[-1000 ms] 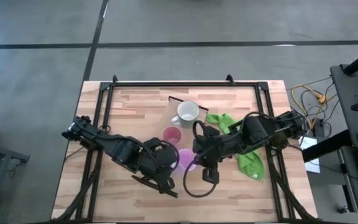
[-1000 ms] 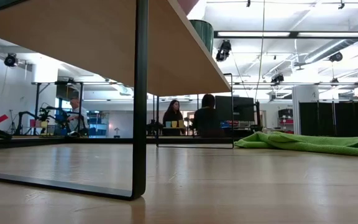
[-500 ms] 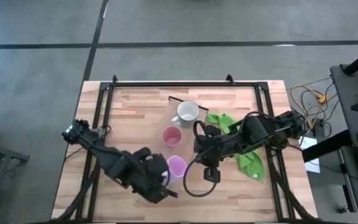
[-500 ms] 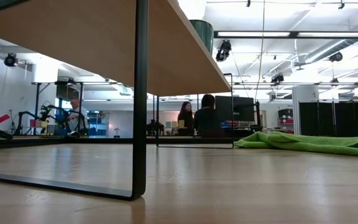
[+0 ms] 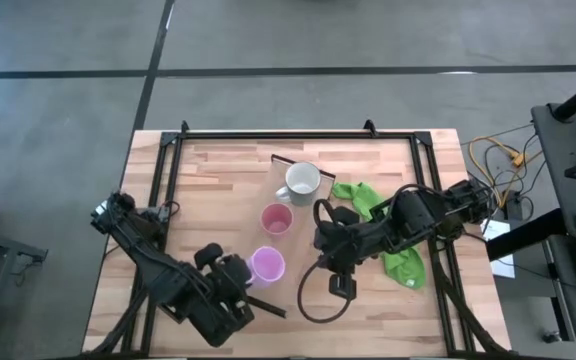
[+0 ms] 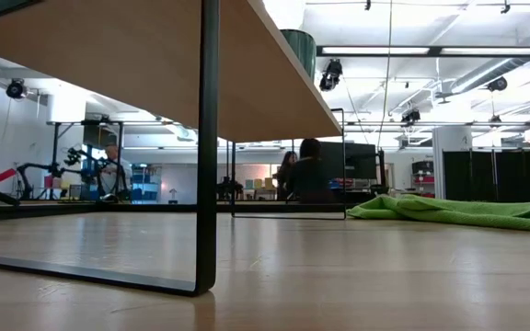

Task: Stack small to large cups/mugs on shelf
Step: Put the purple mug on the shelf

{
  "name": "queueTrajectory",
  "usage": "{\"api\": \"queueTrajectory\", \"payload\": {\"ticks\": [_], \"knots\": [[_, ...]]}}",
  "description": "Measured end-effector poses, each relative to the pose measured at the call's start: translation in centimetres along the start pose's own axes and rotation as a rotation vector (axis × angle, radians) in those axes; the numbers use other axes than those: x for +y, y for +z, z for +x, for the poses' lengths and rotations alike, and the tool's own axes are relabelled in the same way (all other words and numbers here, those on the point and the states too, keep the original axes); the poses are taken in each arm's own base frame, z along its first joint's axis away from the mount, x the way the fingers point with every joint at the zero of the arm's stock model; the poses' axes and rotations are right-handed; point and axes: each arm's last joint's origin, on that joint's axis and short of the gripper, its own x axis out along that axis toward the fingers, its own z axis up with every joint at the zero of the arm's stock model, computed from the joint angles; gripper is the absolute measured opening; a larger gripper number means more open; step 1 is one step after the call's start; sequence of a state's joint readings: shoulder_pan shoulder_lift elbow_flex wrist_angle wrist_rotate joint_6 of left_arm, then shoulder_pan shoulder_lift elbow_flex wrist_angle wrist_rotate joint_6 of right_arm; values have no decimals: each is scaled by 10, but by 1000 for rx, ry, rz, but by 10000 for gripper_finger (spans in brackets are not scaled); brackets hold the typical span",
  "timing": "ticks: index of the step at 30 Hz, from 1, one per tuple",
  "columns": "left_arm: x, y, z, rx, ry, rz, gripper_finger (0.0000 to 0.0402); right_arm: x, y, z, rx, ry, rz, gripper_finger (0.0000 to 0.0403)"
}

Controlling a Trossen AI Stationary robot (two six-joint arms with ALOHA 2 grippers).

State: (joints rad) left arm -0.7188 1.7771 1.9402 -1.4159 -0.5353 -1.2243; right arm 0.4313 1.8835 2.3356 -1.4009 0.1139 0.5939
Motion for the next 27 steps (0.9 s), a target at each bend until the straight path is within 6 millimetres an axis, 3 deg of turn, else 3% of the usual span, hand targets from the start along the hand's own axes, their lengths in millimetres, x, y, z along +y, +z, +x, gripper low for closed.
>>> {"api": "queueTrajectory", "payload": {"ticks": [13, 23, 27], "knots": [[-5, -41, 6, -25, 9, -18, 29, 22, -15, -3, 15, 37, 58, 67], [8, -44, 7, -65, 58, 9, 29, 31, -22, -5, -7, 20, 25, 68], [7, -44, 8, -123, 4, -35, 29, 32, -23, -6, -7, 20, -4, 68]]}}
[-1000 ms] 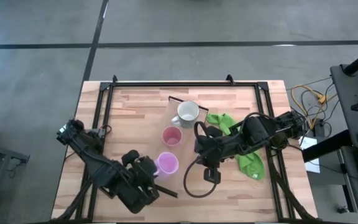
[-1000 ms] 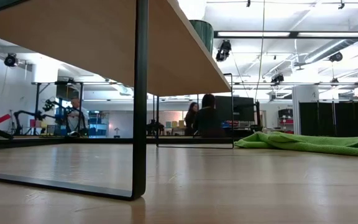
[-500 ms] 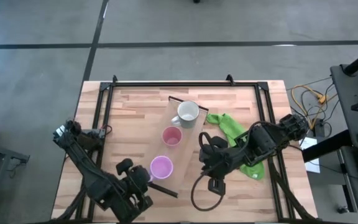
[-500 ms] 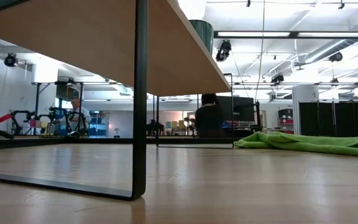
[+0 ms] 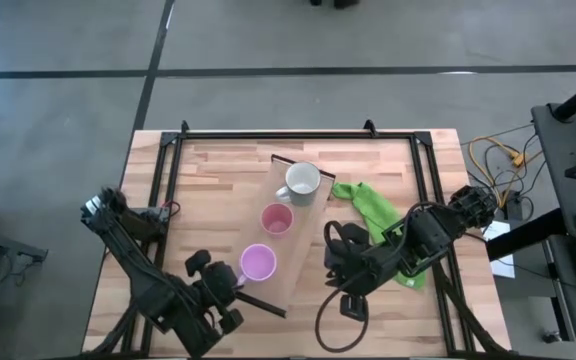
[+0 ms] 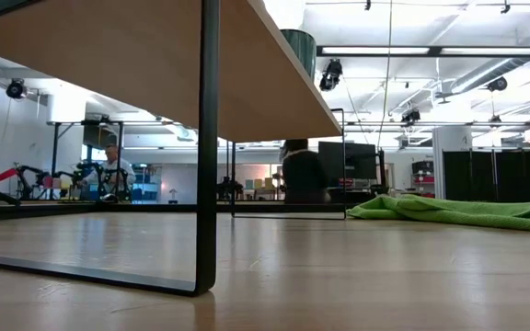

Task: Stack small to large cups/mugs on shelf
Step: Put the purple mug on the shelf

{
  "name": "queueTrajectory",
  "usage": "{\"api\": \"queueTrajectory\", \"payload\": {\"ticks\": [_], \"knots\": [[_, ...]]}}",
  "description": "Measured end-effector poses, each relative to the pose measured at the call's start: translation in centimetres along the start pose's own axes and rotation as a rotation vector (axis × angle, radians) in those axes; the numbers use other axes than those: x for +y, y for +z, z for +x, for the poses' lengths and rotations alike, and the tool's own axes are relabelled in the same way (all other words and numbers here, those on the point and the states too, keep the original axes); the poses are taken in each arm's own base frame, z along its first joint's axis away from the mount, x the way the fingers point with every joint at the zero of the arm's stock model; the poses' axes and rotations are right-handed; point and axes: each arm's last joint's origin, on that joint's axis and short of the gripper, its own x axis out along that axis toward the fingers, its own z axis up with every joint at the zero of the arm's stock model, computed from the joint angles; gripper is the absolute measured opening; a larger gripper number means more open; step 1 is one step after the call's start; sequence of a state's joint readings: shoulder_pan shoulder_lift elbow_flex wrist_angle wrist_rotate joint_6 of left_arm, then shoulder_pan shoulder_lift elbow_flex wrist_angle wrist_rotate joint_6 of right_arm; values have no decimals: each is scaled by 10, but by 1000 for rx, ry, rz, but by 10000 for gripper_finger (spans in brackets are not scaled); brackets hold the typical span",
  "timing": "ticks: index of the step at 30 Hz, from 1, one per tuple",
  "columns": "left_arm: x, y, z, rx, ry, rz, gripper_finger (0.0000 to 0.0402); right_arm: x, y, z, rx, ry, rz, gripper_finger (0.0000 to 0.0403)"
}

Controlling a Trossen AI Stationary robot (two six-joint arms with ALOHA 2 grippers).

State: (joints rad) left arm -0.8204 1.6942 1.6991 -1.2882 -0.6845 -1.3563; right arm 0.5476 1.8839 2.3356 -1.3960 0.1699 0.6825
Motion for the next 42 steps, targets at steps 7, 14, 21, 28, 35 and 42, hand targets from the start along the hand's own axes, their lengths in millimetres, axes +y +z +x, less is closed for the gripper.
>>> {"api": "queueTrajectory", "payload": {"ticks": [7, 14, 21, 28, 35, 42], "knots": [[2, 0, 1, -69, -34, 8, 29, 0, 0, 0, 1, 0, -55, 68], [8, -8, 5, -89, -89, 24, 29, 0, 0, 0, 1, -1, -82, 68], [26, -17, 11, -117, -136, -21, 29, 1, -1, 0, -2, -5, -85, 68], [46, -23, 13, -134, -206, -76, 34, 2, -1, 0, -4, -2, -86, 68], [57, -25, 12, -144, -244, -84, 74, 3, 0, 0, -21, 8, -83, 68], [55, -26, 12, -99, -274, 9, 79, 3, 1, 0, -27, 5, -81, 68]]}}
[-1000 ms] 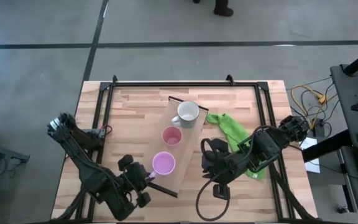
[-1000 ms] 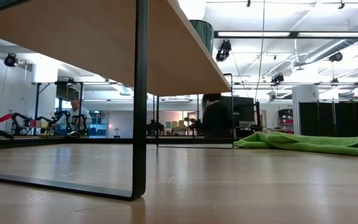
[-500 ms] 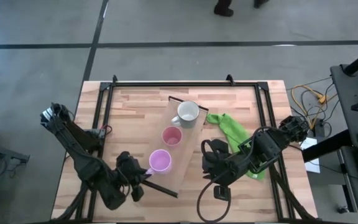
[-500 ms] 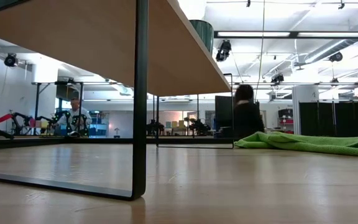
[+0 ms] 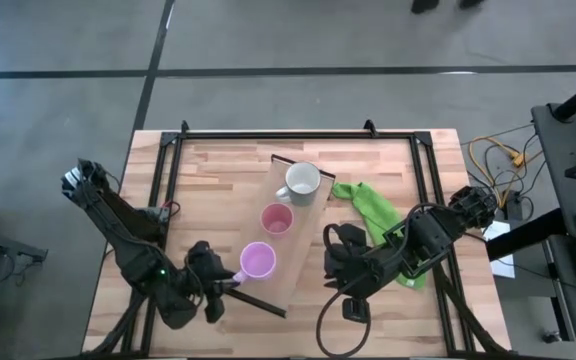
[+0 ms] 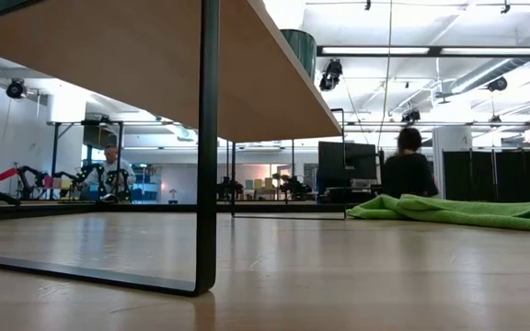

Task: Stack small to large cups/mugs on shelf
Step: Put the purple mug on the shelf

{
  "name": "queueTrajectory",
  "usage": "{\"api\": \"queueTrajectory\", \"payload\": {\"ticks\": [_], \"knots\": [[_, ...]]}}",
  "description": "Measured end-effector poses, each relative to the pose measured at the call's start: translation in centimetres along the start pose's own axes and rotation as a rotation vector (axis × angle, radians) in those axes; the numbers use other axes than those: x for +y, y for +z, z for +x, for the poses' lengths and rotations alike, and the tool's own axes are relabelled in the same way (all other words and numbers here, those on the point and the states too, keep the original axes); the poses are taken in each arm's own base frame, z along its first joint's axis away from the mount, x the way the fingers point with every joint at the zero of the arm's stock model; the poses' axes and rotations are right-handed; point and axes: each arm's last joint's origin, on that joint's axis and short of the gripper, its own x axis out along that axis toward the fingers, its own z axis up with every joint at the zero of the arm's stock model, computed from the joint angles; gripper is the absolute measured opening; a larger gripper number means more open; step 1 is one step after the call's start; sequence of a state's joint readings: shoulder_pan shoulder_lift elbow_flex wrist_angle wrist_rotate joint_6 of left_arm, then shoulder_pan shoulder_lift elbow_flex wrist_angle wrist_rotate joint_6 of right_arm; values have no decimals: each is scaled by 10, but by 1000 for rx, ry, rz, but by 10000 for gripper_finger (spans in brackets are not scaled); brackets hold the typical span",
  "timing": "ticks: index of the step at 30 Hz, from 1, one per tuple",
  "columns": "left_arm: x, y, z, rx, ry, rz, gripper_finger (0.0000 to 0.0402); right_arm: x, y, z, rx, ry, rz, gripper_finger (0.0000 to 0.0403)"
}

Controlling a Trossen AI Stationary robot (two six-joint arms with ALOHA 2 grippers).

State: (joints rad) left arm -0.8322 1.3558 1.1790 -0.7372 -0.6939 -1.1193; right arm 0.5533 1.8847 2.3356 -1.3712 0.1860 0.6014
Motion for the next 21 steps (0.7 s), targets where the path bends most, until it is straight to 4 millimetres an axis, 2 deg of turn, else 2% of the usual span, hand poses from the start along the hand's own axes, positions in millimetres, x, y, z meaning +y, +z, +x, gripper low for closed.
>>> {"api": "queueTrajectory", "payload": {"ticks": [21], "knots": [[10, -4, -1, 50, 71, 104, 82, 3, 4, 0, -42, 28, 43, 68]]}}
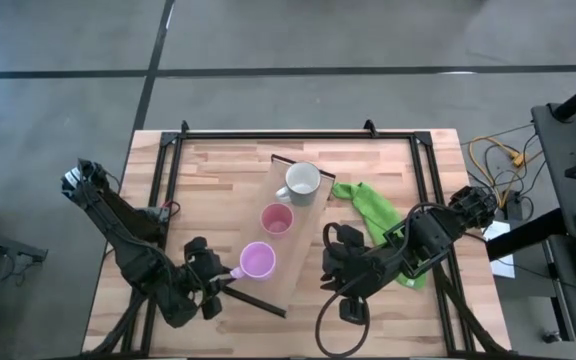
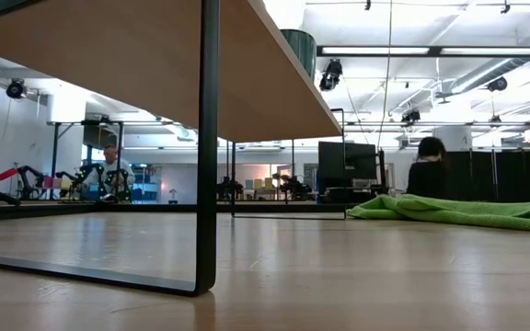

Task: Stack small to large cups/mugs on shelf
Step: Put the purple mug on the shelf, then adjust the pink cup on the shelf

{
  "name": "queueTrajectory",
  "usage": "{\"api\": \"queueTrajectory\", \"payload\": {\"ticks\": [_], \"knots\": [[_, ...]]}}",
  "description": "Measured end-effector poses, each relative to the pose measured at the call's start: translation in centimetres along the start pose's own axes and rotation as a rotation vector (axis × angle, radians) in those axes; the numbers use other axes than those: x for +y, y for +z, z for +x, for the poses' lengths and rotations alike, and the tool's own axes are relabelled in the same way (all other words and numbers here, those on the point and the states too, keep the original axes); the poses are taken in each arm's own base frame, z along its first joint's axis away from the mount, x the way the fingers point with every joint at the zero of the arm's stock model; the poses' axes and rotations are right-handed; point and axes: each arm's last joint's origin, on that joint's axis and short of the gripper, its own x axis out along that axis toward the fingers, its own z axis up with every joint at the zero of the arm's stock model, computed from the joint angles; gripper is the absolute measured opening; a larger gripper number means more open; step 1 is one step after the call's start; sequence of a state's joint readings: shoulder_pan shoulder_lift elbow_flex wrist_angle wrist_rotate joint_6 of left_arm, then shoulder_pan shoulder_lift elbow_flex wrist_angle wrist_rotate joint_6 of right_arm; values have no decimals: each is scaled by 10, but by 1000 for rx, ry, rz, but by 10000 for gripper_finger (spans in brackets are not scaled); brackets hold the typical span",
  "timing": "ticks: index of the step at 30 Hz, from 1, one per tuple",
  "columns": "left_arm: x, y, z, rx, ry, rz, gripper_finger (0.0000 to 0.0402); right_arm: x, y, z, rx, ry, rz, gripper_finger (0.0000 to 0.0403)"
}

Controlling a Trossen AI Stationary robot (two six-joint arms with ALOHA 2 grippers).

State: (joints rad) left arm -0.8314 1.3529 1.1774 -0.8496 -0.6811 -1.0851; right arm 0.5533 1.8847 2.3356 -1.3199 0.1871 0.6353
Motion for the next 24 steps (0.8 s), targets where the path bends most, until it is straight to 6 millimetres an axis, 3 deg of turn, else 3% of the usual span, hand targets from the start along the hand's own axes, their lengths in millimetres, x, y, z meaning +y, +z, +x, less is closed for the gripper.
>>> {"api": "queueTrajectory", "payload": {"ticks": [5, 17, 24], "knots": [[0, 2, -3, -5, -10, -11, 82, 0, 0, 0, -1, 1, 0, 68], [-6, 29, -28, -57, -100, -15, 82, 0, 0, 0, -2, 1, -3, 68], [5, 43, -42, -140, -82, 49, 82, 0, 1, 0, -18, -20, -5, 68]]}}
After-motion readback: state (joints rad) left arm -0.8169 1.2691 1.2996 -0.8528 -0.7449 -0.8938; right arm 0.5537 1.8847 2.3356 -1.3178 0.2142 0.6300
